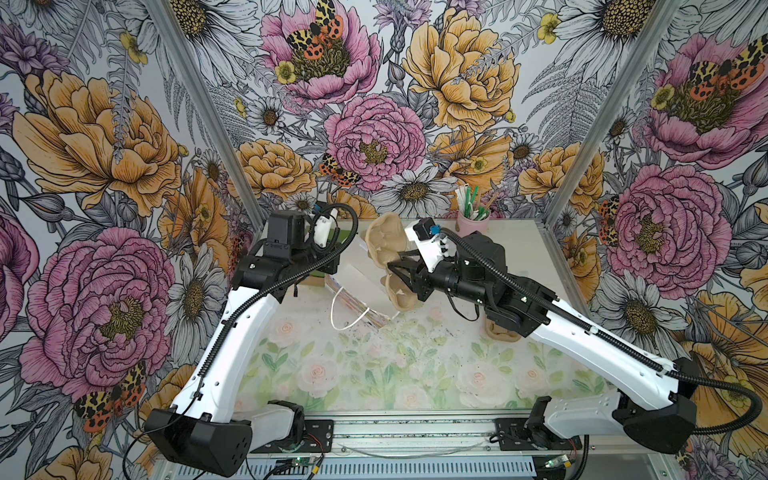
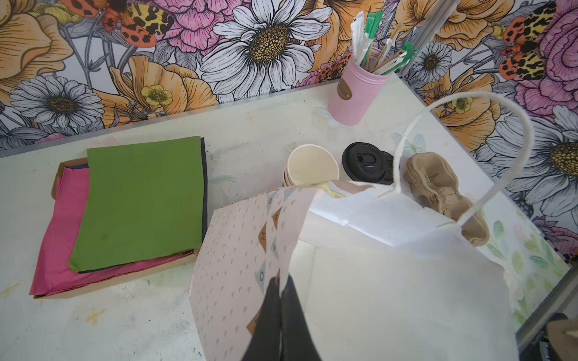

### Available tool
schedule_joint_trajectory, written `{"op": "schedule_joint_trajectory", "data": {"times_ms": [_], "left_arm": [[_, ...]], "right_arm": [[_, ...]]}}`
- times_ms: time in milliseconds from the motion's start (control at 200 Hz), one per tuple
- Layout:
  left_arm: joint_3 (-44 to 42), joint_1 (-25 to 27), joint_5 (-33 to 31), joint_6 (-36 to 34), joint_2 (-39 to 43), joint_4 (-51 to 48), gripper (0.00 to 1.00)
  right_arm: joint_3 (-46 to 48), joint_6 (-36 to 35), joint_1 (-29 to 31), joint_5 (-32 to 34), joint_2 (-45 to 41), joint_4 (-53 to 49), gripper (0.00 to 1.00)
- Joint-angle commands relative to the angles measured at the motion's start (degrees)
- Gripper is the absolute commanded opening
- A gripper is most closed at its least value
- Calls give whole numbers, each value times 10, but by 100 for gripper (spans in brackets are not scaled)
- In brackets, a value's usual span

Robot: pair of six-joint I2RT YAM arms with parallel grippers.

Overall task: Pack the takeout coffee
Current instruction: 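Lift the carrier and swing it toward the white bag held by the left gripper, then lower the carrier into the open white bag with the right gripper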

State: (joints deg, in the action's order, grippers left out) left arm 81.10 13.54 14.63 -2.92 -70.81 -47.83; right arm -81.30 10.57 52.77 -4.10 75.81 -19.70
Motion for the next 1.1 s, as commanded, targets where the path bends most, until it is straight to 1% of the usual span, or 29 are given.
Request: {"op": "schedule_joint_trajectory", "data": {"times_ms": [0,370,520,825,1096], "left_arm": [[-8,8,8,10,8,23,0],[-15,8,15,16,16,41,0],[-15,8,13,18,19,45,0],[-14,7,12,26,21,46,0],[-13,6,12,25,21,47,0]], "right_arm": [[-12,-5,10,18,21,48,33],[5,-42,9,45,76,103,32],[28,-52,8,55,86,118,32],[58,-59,8,58,105,118,31],[93,-67,9,77,102,118,31]]}}
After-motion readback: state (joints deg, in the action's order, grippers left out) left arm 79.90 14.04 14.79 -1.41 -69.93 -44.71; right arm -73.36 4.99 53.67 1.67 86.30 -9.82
